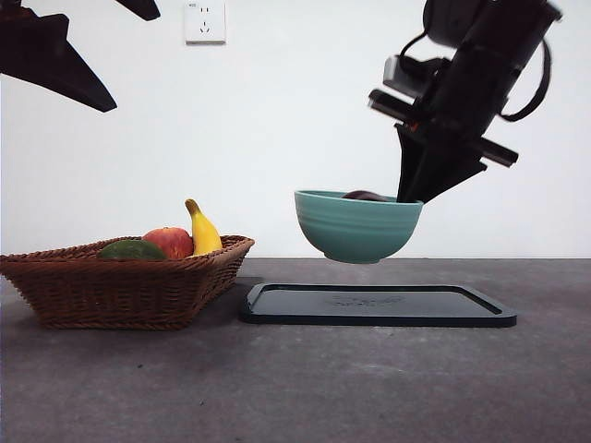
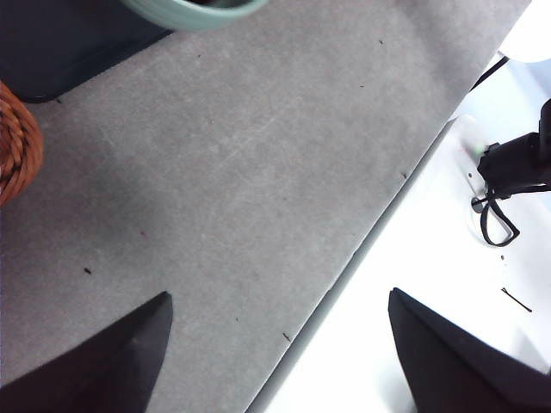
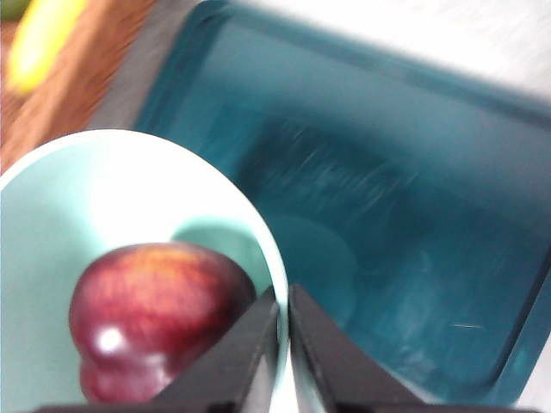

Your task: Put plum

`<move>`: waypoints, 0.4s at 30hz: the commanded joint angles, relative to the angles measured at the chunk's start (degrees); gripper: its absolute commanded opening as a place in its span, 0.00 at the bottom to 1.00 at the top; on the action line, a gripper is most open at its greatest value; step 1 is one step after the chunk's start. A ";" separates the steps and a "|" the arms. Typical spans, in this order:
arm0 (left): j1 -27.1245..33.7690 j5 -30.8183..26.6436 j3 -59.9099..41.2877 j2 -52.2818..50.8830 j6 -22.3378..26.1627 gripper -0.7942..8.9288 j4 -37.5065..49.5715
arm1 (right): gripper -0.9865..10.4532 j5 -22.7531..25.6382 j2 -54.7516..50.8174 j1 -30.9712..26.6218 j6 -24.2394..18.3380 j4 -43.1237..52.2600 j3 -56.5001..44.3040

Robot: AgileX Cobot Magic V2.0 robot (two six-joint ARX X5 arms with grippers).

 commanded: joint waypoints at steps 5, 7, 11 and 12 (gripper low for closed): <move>-0.33 0.35 0.46 0.35 0.52 0.50 0.35 | 0.10 0.52 7.23 -0.68 -0.17 0.15 6.73; -0.33 0.35 0.46 0.35 0.52 0.50 0.35 | 0.10 1.20 8.66 -0.70 -0.24 0.09 7.65; -0.33 0.35 0.46 0.35 0.52 0.50 0.37 | 0.10 1.51 11.15 -0.68 -0.42 0.09 8.90; -0.33 0.35 0.46 0.35 0.52 0.50 0.35 | 0.10 1.81 11.63 -0.68 -0.61 0.20 9.01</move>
